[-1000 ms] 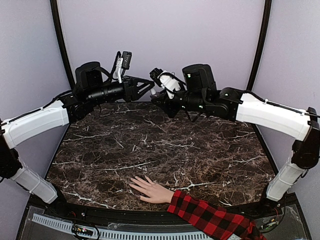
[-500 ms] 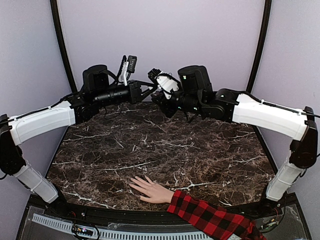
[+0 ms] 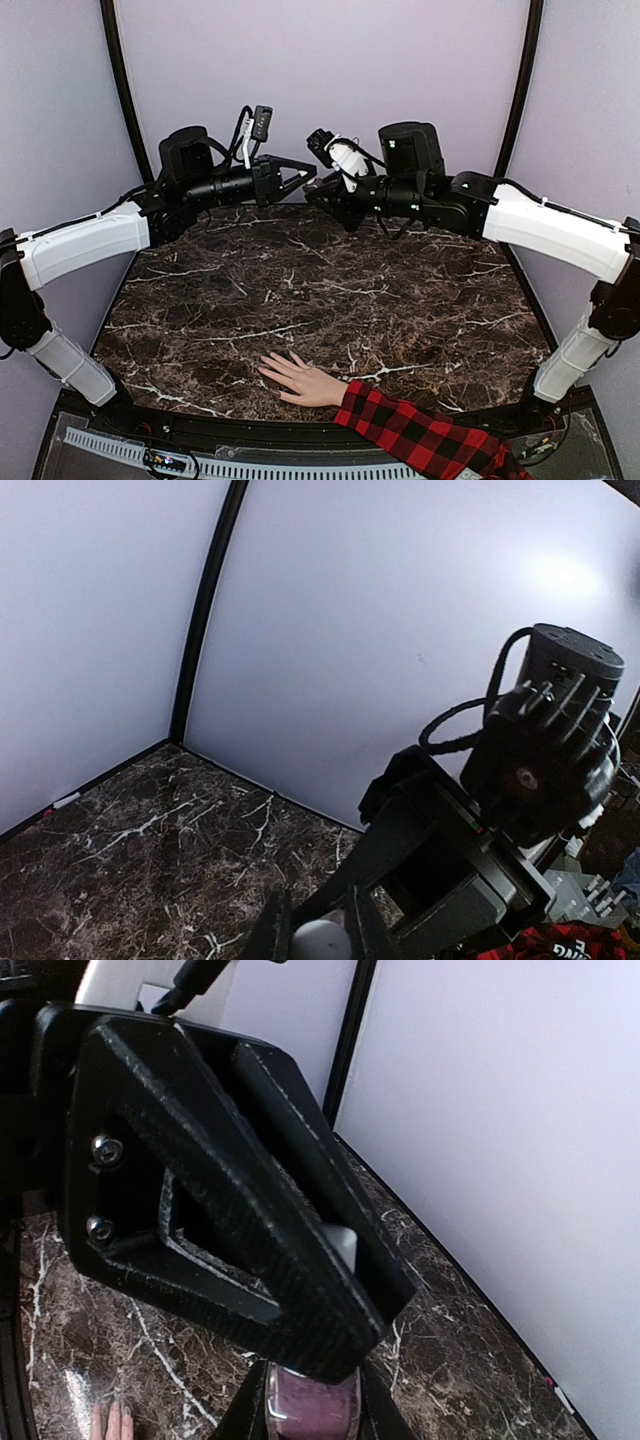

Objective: Paint the nails
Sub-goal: Screw the nail polish bottle cap onto the nail polish bottle.

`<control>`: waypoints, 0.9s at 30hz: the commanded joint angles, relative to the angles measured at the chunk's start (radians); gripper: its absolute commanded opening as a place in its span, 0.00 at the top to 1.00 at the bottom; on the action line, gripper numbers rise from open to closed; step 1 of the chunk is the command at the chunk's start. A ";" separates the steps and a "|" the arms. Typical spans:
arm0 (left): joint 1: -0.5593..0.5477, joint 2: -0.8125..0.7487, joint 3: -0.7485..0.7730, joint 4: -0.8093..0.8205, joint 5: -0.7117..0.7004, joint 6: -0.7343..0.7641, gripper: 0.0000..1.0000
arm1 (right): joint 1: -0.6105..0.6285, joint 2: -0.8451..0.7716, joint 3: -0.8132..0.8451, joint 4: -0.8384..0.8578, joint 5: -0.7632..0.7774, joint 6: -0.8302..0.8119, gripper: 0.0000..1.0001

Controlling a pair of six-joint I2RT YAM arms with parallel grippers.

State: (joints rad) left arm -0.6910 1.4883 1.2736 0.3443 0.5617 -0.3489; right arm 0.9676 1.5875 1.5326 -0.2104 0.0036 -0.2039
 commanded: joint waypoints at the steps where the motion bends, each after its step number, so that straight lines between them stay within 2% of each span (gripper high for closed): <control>1: -0.002 -0.035 -0.011 0.072 0.159 -0.017 1.00 | -0.005 -0.061 -0.010 0.105 -0.275 -0.008 1.00; 18: -0.057 0.003 0.047 0.030 0.393 0.048 1.00 | -0.038 -0.058 0.046 0.084 -0.804 -0.010 1.00; 27: -0.080 0.038 0.076 0.034 0.518 0.043 1.00 | -0.059 -0.035 0.082 0.167 -1.096 0.069 1.00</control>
State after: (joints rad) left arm -0.7177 1.4734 1.3228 0.4049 0.9947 -0.2459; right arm 0.8646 1.5345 1.5536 -0.2775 -0.7712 -0.0978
